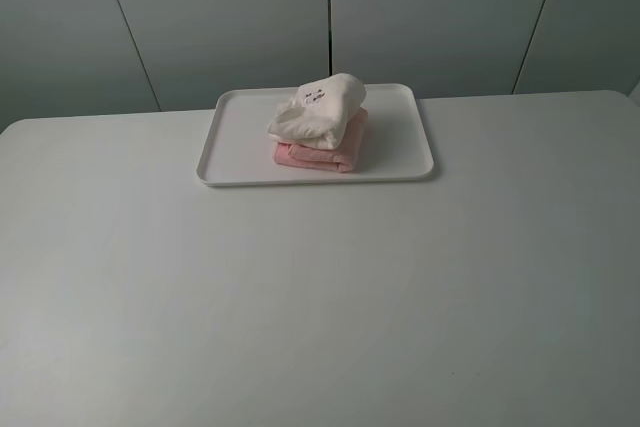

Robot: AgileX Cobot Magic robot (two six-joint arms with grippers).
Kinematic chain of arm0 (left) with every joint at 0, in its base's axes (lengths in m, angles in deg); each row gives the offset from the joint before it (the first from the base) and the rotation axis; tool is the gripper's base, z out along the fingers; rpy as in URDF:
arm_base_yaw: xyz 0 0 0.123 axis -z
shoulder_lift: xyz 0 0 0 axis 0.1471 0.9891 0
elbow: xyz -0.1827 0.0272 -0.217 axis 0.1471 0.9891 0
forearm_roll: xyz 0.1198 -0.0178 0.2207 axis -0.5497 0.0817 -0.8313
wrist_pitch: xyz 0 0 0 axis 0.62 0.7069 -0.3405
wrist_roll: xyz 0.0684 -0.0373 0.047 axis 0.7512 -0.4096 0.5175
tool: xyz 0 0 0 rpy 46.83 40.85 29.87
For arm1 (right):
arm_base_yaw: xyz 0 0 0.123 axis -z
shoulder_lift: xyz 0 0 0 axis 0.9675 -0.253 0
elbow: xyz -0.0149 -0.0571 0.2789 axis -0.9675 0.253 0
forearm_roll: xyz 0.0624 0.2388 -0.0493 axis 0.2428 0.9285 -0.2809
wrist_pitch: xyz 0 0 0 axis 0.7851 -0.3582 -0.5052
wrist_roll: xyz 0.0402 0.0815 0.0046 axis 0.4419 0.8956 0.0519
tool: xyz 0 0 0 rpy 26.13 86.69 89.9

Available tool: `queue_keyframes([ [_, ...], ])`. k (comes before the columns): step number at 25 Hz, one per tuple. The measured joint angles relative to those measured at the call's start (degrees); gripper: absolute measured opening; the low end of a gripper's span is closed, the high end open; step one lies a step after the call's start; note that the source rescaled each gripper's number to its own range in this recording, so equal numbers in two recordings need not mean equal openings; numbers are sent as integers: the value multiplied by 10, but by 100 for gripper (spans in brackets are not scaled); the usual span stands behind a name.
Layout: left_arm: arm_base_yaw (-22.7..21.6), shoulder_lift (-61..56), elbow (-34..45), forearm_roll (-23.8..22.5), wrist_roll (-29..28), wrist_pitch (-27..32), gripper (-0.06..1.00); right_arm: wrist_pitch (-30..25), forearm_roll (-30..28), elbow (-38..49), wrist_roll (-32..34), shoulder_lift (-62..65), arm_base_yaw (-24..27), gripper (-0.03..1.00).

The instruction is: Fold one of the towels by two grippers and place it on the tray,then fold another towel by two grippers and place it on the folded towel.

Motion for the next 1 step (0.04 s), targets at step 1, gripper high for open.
queue_keyframes([
  [1,0,0,0,0,0,0,96,0,0,0,0,0,0,100],
])
